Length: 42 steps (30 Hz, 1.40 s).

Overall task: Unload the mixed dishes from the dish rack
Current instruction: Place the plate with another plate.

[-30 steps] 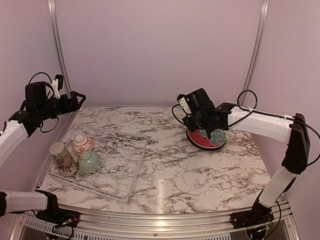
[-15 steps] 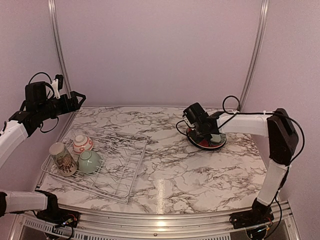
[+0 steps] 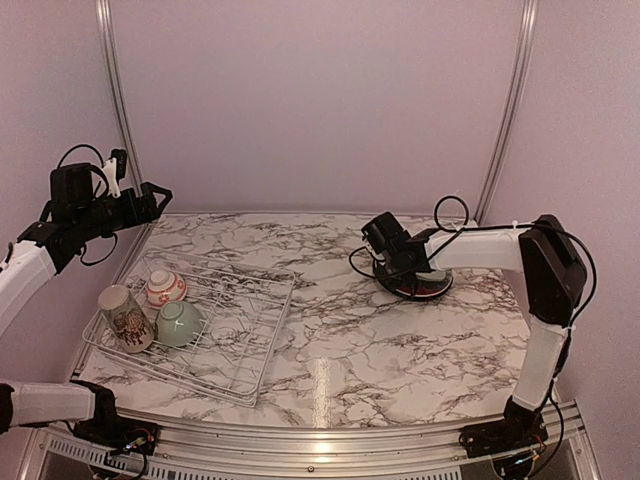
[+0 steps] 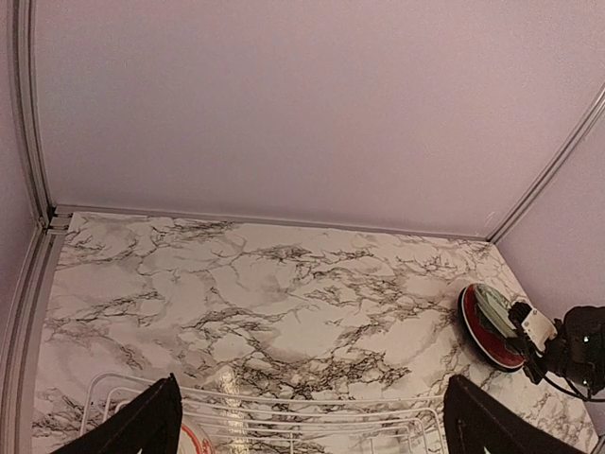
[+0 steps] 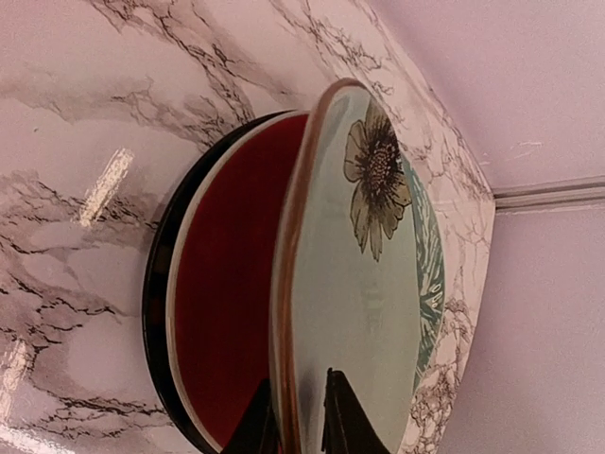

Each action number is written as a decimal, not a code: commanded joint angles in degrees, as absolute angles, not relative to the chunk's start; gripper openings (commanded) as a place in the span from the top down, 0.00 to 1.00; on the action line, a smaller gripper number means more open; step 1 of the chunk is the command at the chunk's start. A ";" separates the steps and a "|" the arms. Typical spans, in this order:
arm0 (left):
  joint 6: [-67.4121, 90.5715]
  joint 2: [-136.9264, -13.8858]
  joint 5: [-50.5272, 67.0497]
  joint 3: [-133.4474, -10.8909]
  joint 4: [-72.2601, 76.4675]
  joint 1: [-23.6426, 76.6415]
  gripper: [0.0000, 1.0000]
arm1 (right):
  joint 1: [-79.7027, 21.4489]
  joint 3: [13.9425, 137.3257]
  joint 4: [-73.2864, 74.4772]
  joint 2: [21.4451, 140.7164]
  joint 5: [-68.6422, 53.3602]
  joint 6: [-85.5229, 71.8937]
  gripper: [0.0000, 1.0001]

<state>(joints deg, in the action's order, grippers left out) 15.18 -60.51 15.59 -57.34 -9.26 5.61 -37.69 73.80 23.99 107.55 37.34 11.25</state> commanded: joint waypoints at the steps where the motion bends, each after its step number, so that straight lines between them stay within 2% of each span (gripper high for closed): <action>1: 15.21 -60.48 16.35 -56.78 -8.36 5.36 0.01 | -37.28 75.84 20.60 110.29 38.52 11.34 0.82; 14: 15.21 -60.57 16.37 -56.71 -8.29 5.36 0.01 | -35.65 73.56 18.89 110.50 35.12 11.16 0.70; 22: 15.30 -60.87 16.47 -56.78 -8.35 5.36 0.01 | -35.65 73.46 19.34 109.86 32.75 10.55 0.56; 27: 15.30 -60.91 16.50 -56.71 -8.28 5.36 0.01 | -35.66 73.75 20.81 108.76 30.05 9.93 0.39; 33: 15.40 -61.36 16.70 -56.79 -8.26 5.36 0.01 | -35.67 74.19 23.22 104.07 23.31 8.43 0.28; 42: 15.47 -61.78 16.88 -56.87 -8.46 5.36 0.01 | -35.60 74.72 24.17 97.42 13.60 4.75 0.22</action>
<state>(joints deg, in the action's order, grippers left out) 15.25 -61.19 16.10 -57.34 -9.26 5.61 -35.70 73.23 23.38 99.77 18.81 7.46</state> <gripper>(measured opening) 0.989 0.769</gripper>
